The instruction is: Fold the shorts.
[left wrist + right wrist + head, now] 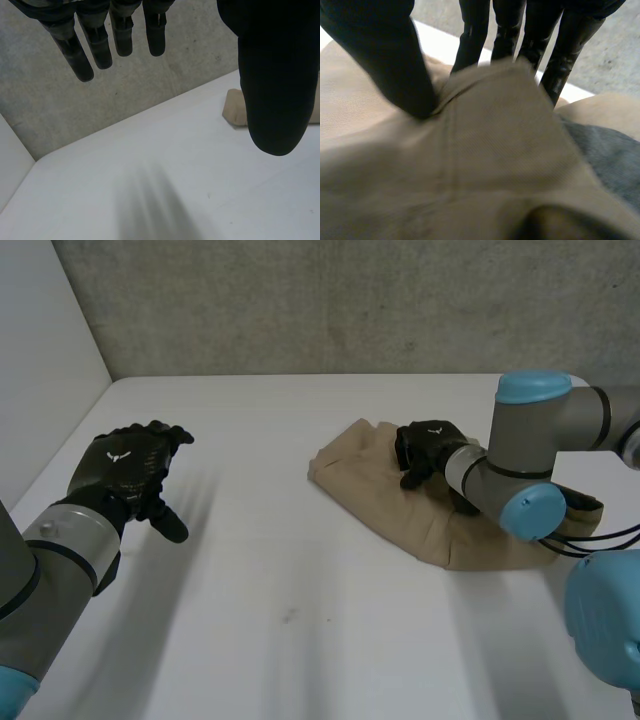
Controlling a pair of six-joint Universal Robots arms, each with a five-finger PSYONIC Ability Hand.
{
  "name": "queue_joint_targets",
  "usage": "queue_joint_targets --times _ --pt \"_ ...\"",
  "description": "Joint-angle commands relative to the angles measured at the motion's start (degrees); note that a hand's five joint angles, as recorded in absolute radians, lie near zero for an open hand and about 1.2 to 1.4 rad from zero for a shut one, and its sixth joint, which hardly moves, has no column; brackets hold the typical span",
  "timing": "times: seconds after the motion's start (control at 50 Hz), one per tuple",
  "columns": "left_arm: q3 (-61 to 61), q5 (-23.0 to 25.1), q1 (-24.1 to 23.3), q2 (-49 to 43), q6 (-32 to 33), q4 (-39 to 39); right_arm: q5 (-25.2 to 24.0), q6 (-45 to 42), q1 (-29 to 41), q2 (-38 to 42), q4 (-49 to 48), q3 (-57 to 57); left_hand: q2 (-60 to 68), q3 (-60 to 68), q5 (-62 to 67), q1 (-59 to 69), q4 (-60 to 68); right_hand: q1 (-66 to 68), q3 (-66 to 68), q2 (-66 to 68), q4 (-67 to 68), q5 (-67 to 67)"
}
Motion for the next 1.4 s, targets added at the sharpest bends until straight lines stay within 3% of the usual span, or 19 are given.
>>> queue_joint_targets --times 0.02,0.12,0.24,0.36,0.46,0.7,0.74,0.84,1.04,1.12,1.2,1.22,1.24,1.28,1.4 --pt "0.1 0.0 0.0 -0.1 0.0 0.3 -0.3 -5.3 0.1 -9.0 4.1 6.1 -1.5 -2.4 -1.2 -3.8 -1.8 26.2 17.0 16.8 17.0 20.7" --pt "0.4 0.2 -0.1 -2.2 0.2 3.7 -0.4 -11.2 1.0 -22.6 -0.7 15.4 -1.4 -2.2 -1.0 -3.6 -1.6 26.2 17.0 16.8 17.0 20.7" --pt "3.8 0.8 -0.2 -9.6 0.5 11.3 -0.3 -12.0 3.6 -33.8 -4.5 22.1 -0.7 -1.6 -0.4 -2.9 -1.0 26.2 17.0 16.8 17.0 20.7" --pt "10.0 5.4 -1.0 -17.2 0.3 12.2 -1.1 -12.0 4.8 -43.2 -4.5 28.3 -1.0 -1.9 -0.7 -3.3 -1.3 26.2 17.0 16.8 17.0 20.7" --pt "16.7 9.9 -3.8 -24.3 -0.6 12.6 -1.1 -12.0 6.7 -49.3 -4.7 31.7 -0.9 -1.7 -0.5 -3.1 -1.1 26.2 17.0 16.8 17.0 20.7" --pt "31.4 10.0 -6.2 -37.2 -11.4 12.0 -1.0 -12.2 7.5 -55.7 -5.1 40.1 1.5 0.6 1.8 -0.7 1.2 26.2 17.0 16.8 17.0 20.7" --pt "32.1 10.4 -6.4 -38.4 -12.4 11.5 -0.4 -12.2 7.1 -55.8 -5.2 41.2 8.2 7.3 8.5 6.0 7.9 26.2 17.0 16.8 17.0 20.7" --pt "32.3 10.0 -6.2 -39.9 -12.8 7.8 -0.1 -12.4 6.3 -55.7 -5.2 43.0 66.6 65.7 67.0 64.4 66.3 26.2 17.0 16.8 17.0 20.7" --pt "30.2 10.0 -3.9 -33.2 -12.0 3.3 -0.7 -12.4 6.2 -55.9 -3.9 46.9 66.7 65.9 67.1 64.5 66.5 26.2 17.0 16.8 17.0 20.7" --pt "25.7 10.6 -2.9 -28.7 -12.1 2.9 -1.4 -15.5 6.2 -56.4 1.0 49.3 66.7 65.9 67.1 64.5 66.5 26.2 17.0 16.8 17.0 20.7" --pt "21.5 10.7 -3.1 -23.9 -12.1 2.9 -2.4 -24.9 6.0 -56.4 12.7 51.0 66.7 65.9 67.1 64.5 66.5 26.2 17.0 16.8 17.0 20.7" --pt "20.6 10.7 -3.1 -23.0 -12.0 2.9 -2.0 -28.7 5.6 -56.0 17.2 50.8 66.7 65.9 67.1 64.5 66.5 -2.1 -11.2 -11.4 -11.2 -7.6" --pt "19.0 10.7 -3.3 -21.4 -12.0 3.0 -1.9 -29.9 5.0 -55.8 19.0 50.3 66.7 65.9 67.1 64.5 66.5 -19.3 -28.5 -28.7 -28.5 -24.9" --pt "17.6 10.7 -3.6 -20.0 -12.0 3.2 -1.9 -29.3 2.4 -55.9 18.3 48.2 66.7 65.9 67.1 64.5 66.5 -41.6 -50.8 -51.0 -50.8 -47.2" --pt "14.0 10.6 -4.7 -16.2 -11.1 3.2 -2.2 -10.1 -0.4 -56.0 5.3 42.3 66.7 65.9 67.1 64.5 66.5 -43.8 -53.0 -53.2 -53.0 -49.3"
